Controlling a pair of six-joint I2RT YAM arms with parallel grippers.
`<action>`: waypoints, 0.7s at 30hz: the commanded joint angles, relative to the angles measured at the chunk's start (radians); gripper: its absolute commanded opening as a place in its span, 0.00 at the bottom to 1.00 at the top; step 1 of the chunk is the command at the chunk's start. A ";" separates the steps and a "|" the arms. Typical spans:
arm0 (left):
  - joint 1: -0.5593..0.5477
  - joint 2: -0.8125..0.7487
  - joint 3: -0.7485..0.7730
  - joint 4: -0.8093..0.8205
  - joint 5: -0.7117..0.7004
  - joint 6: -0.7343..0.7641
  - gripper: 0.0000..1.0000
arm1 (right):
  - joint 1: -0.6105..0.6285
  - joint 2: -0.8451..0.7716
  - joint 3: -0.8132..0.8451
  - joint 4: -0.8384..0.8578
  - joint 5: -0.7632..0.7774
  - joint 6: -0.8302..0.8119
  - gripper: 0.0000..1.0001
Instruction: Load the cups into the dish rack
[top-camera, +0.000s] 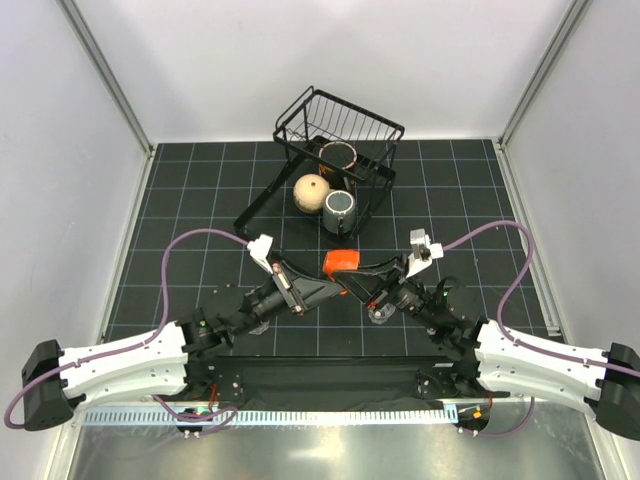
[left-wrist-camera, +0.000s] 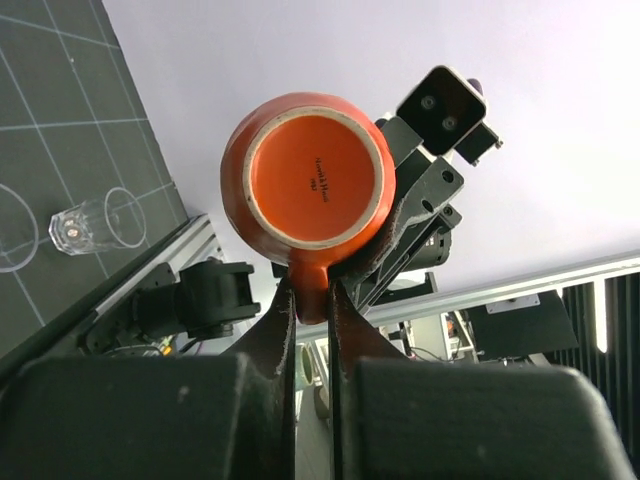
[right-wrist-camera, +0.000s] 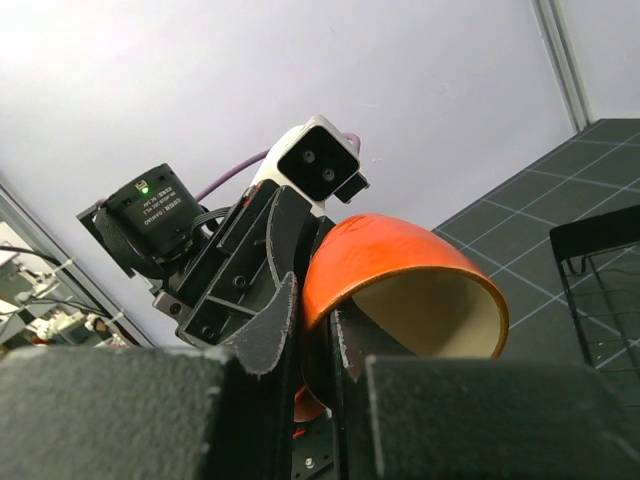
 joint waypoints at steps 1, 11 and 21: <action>0.004 0.013 0.052 -0.029 -0.031 0.039 0.00 | 0.052 0.006 0.071 -0.035 -0.043 -0.047 0.04; 0.004 0.022 0.058 -0.040 0.012 0.064 0.00 | 0.055 -0.065 0.109 -0.205 0.102 -0.021 0.38; 0.004 -0.021 0.044 -0.081 0.030 0.073 0.00 | 0.055 -0.097 0.126 -0.242 0.102 -0.043 0.26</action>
